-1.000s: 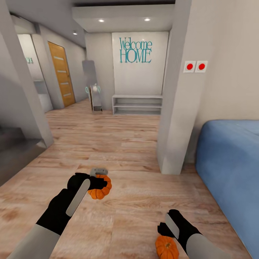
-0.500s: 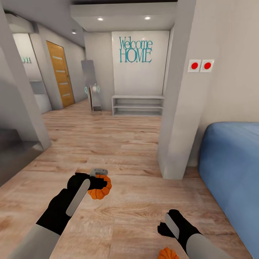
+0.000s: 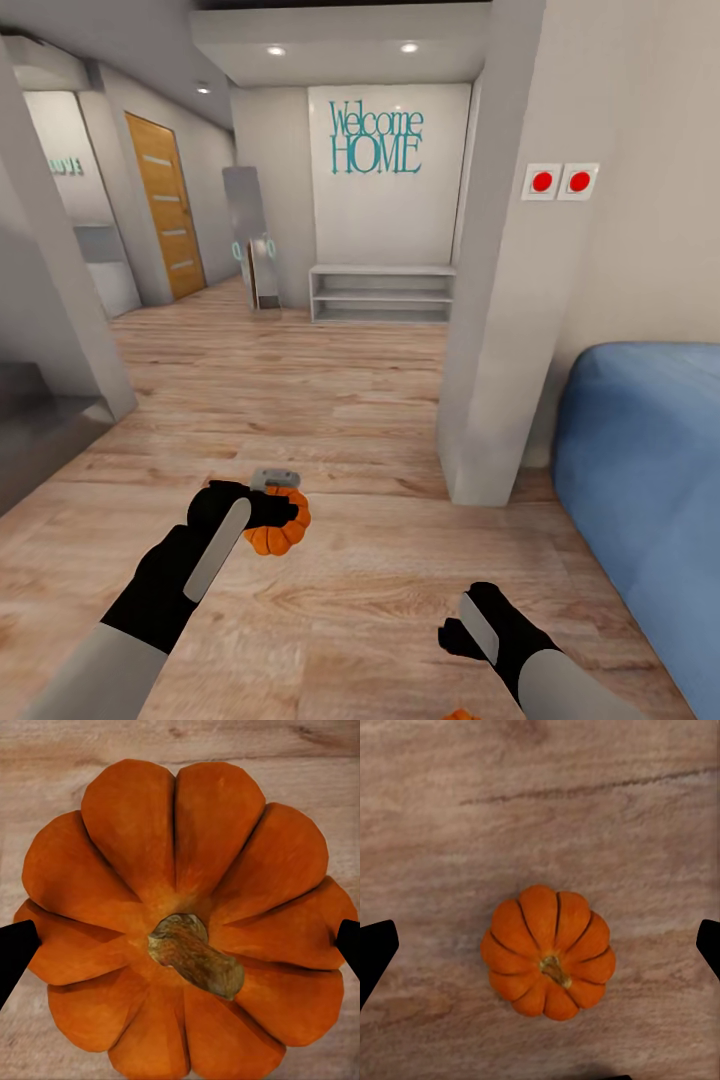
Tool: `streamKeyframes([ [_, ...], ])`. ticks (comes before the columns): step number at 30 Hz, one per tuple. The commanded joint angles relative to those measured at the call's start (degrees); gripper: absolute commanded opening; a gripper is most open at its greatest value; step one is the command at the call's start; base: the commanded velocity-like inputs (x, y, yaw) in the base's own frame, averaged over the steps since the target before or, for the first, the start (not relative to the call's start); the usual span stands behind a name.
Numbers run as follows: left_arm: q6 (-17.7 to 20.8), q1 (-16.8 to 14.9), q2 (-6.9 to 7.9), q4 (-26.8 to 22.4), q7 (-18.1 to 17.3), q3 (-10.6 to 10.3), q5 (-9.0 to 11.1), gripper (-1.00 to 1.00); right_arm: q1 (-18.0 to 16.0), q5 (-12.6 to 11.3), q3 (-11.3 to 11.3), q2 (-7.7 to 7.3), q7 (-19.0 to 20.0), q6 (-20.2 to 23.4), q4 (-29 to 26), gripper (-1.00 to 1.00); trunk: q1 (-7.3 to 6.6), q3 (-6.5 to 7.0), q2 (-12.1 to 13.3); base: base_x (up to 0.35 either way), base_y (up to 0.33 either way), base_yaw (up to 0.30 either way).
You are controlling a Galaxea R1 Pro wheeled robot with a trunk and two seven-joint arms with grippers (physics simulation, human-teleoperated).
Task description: Place each of the two pumpkins and all three candles from the living room inside a cabinet in the living room (use any cabinet), then make sure every cabinet is closed, and position the cauldron so it is next to a table in the living room.
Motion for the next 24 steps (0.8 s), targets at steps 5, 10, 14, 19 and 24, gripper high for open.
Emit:
streamKeyframes([
  [5,0.1,0.0,0.09,-0.1,0.6,-0.1,0.5,-1.00,0.0,-0.6,0.4,-0.10,-0.5,0.0,-0.1,1.00,-0.01,-0.06,0.0,0.011,-0.007,0.000],
  [10,0.1,0.0,0.06,-0.4,0.6,-0.1,0.5,-1.00,0.0,-0.6,0.4,-0.13,-0.5,-0.1,-0.1,1.00,0.04,-0.50,-0.1,0.002,-0.001,0.000],
  [14,0.1,0.0,0.07,-0.5,0.6,-0.1,0.5,-1.00,0.0,-0.6,0.4,-0.13,-0.4,-0.1,-0.1,1.00,0.14,-1.39,-0.1,0.000,0.000,0.000],
  [19,0.1,0.0,0.06,-0.5,0.6,-0.1,0.5,-1.00,0.0,-0.6,0.4,-0.13,-0.4,-0.1,-0.1,1.00,0.27,-2.50,-0.2,0.000,0.000,0.000],
  [24,0.1,0.0,0.07,-0.4,0.6,-0.1,0.5,-1.00,0.0,-0.6,0.4,-0.06,-0.5,-0.1,-0.1,1.00,0.40,-3.60,-0.2,0.000,0.000,0.000],
])
